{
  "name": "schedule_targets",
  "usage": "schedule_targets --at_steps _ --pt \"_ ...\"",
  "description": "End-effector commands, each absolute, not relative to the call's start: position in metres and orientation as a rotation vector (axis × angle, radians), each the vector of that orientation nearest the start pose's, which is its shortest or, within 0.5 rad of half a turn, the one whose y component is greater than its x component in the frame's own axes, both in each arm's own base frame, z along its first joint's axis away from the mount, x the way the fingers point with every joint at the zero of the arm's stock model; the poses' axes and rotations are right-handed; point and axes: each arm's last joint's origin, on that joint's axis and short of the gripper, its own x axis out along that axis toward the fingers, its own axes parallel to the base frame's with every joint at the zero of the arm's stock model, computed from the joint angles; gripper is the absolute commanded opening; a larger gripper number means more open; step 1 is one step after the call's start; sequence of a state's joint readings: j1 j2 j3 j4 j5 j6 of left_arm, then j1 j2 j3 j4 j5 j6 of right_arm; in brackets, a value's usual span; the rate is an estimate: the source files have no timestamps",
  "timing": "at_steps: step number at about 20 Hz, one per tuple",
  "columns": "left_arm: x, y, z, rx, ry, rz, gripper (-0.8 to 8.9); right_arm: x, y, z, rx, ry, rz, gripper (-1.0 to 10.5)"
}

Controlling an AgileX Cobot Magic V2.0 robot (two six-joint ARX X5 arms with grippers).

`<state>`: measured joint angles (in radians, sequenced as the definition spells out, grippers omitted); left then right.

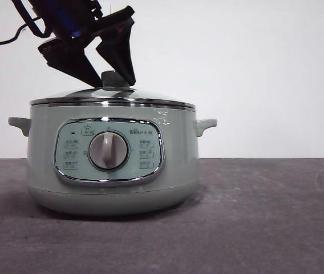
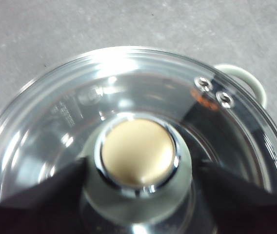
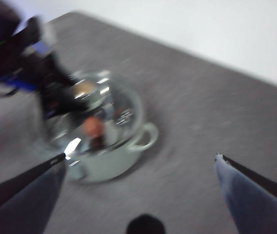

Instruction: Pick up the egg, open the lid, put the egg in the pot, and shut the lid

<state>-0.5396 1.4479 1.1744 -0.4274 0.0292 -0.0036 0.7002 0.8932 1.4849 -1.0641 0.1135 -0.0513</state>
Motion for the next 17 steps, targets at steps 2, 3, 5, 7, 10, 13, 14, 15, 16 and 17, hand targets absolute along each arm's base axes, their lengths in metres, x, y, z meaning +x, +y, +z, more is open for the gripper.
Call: schedule_targets --at_steps 2,3,5,7,10,13,14,15,16,17 --pt "0.256 -0.155 0.308 0.169 0.658 -0.548 5.89 0.09 0.076 0.444 -0.215 0.534 0.701 5.0" --pt "0.248 -0.151 0.315 0.167 0.656 -0.551 5.89 0.091 0.079 0.44 -0.208 0.581 0.739 5.0" --pt "0.231 -0.141 0.328 0.168 0.663 -0.554 5.89 0.095 0.084 0.434 -0.211 0.664 0.795 5.0" --pt "0.211 -0.129 0.342 0.163 0.685 -0.581 5.88 0.099 0.089 0.428 -0.224 0.73 0.813 5.0" --pt "0.178 -0.111 0.368 0.152 0.729 -0.63 5.88 0.106 0.095 0.422 -0.238 0.801 0.817 5.0" --pt "0.151 -0.097 0.39 0.141 0.776 -0.678 4.45 0.111 0.1 0.416 -0.254 0.86 0.811 3.3" --pt "0.144 -0.094 0.395 0.138 0.796 -0.693 3.05 0.112 0.101 0.414 -0.259 0.878 0.808 2.0" --pt "0.139 -0.091 0.399 0.141 0.813 -0.693 1.36 0.113 0.102 0.413 -0.264 0.892 0.807 0.8" --pt "0.135 -0.088 0.403 0.149 0.825 -0.693 -0.27 0.114 0.103 0.412 -0.272 0.901 0.808 -0.2" --pt "0.132 -0.086 0.405 0.153 0.834 -0.694 -0.06 0.115 0.103 0.412 -0.277 0.903 0.809 -0.1"
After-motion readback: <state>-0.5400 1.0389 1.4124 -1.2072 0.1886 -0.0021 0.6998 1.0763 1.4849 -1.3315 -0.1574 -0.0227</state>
